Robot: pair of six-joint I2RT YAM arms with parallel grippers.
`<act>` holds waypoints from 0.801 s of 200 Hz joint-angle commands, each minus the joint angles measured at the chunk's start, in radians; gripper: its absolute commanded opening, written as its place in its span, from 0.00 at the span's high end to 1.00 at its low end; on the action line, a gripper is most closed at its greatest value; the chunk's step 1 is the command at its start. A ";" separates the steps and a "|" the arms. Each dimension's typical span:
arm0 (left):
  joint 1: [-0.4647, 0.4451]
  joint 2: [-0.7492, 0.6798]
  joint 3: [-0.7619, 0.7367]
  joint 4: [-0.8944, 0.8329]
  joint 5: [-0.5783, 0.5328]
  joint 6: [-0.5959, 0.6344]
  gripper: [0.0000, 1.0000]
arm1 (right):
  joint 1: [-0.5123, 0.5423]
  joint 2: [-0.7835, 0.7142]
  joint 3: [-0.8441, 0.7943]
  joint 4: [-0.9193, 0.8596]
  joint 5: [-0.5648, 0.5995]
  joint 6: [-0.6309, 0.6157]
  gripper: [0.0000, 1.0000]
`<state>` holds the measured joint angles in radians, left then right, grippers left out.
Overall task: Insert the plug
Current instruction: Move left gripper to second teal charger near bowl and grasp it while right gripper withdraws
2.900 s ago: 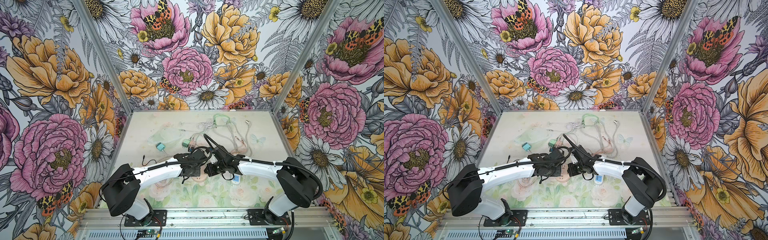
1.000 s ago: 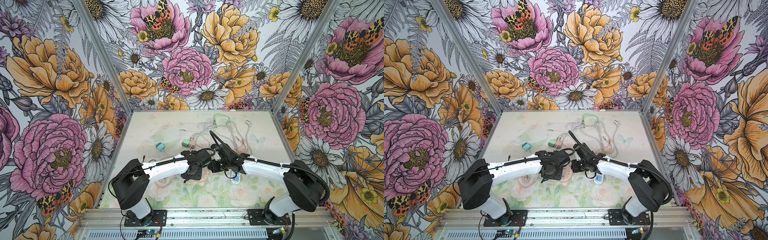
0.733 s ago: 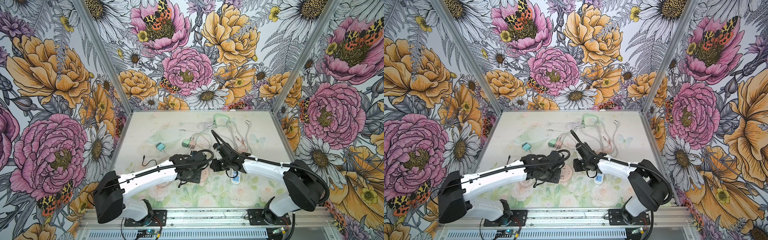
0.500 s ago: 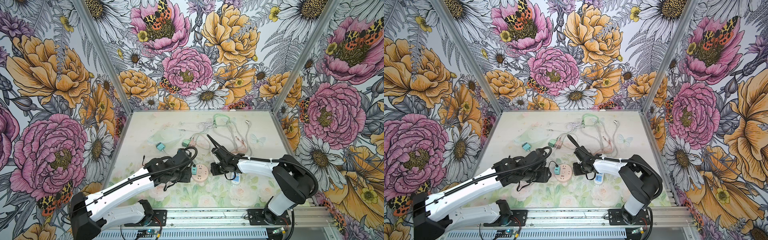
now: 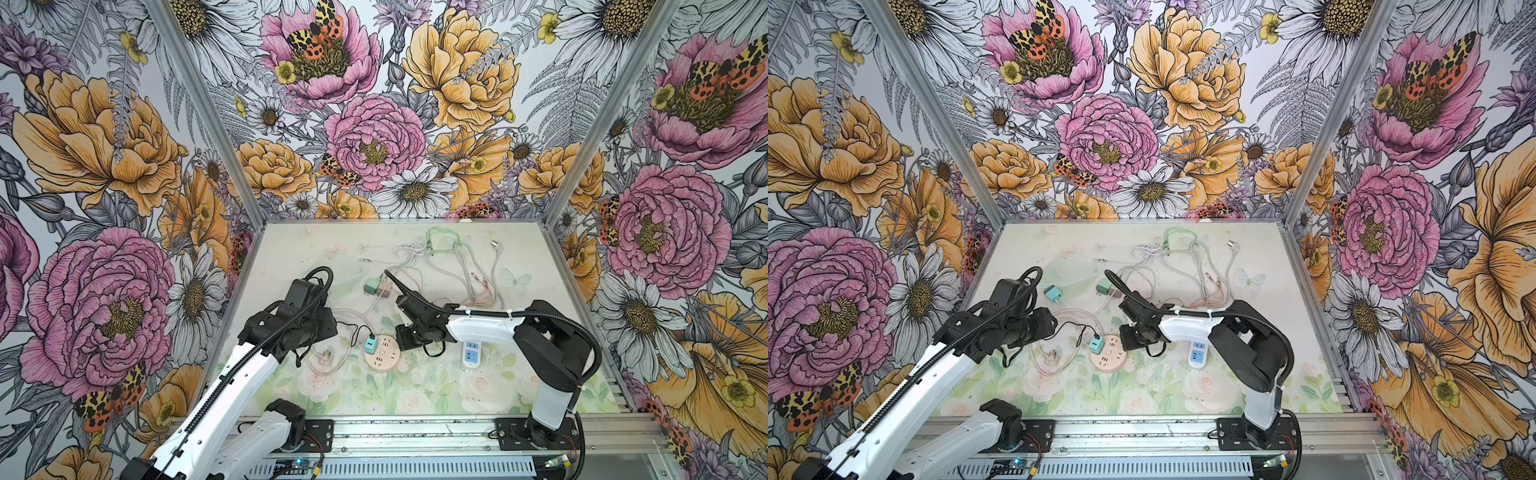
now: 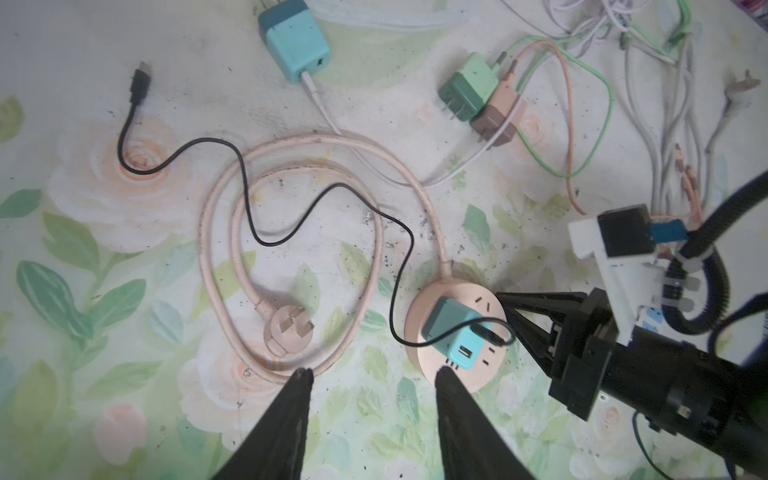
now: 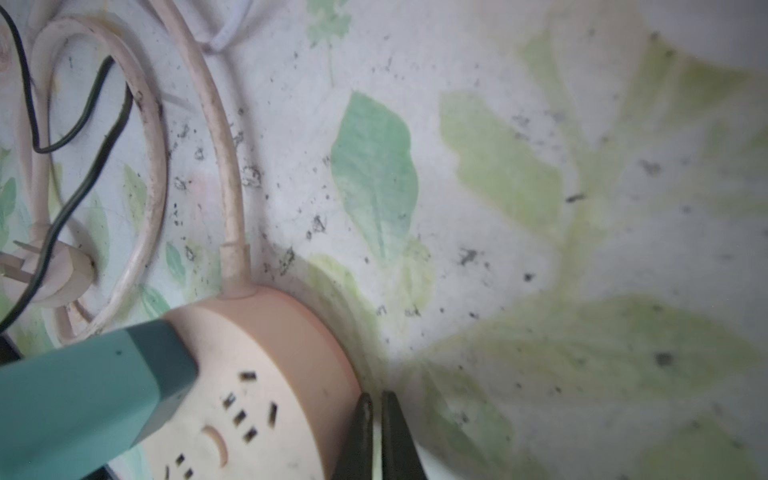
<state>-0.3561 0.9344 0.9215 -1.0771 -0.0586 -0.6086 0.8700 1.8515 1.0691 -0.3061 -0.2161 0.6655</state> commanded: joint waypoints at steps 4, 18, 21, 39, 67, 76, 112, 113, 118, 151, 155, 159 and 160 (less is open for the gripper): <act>0.080 0.074 0.022 -0.002 -0.071 0.058 0.48 | 0.004 0.069 0.094 0.013 -0.010 0.014 0.90; 0.115 0.131 0.043 0.017 -0.081 0.077 0.47 | 0.008 0.102 0.134 0.014 -0.025 0.018 0.90; 0.120 0.145 0.047 0.025 -0.076 0.082 0.47 | 0.008 0.108 0.142 0.013 -0.028 0.019 0.90; 0.142 0.228 0.080 0.069 -0.058 0.106 0.46 | 0.015 0.126 0.171 0.013 -0.032 0.018 0.90; 0.175 0.375 0.150 0.137 -0.057 0.138 0.45 | -0.015 0.061 0.135 0.010 0.017 0.016 0.89; 0.187 0.431 0.179 0.150 -0.065 0.144 0.45 | -0.041 0.013 0.100 0.010 0.033 0.019 0.86; 0.244 0.616 0.273 0.205 -0.089 0.142 0.43 | -0.143 -0.197 -0.019 -0.037 0.123 -0.016 0.60; 0.246 0.621 0.275 0.206 -0.089 0.142 0.43 | -0.144 -0.203 -0.022 -0.038 0.126 -0.019 0.60; 0.251 0.646 0.289 0.214 -0.088 0.142 0.42 | -0.153 -0.232 -0.035 -0.044 0.136 -0.028 0.58; 0.257 0.799 0.383 0.254 -0.082 0.139 0.42 | -0.195 -0.388 -0.087 -0.060 0.171 -0.093 0.47; 0.257 0.816 0.394 0.256 -0.083 0.135 0.42 | -0.200 -0.400 -0.088 -0.064 0.173 -0.098 0.47; 0.257 0.830 0.405 0.257 -0.084 0.132 0.42 | -0.206 -0.407 -0.087 -0.068 0.174 -0.103 0.46; 0.257 0.834 0.408 0.258 -0.083 0.132 0.42 | -0.206 -0.411 -0.087 -0.069 0.174 -0.104 0.46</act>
<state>-0.1020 1.7058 1.2675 -0.8757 -0.1249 -0.4858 0.6769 1.5036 0.9985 -0.3519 -0.0864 0.6189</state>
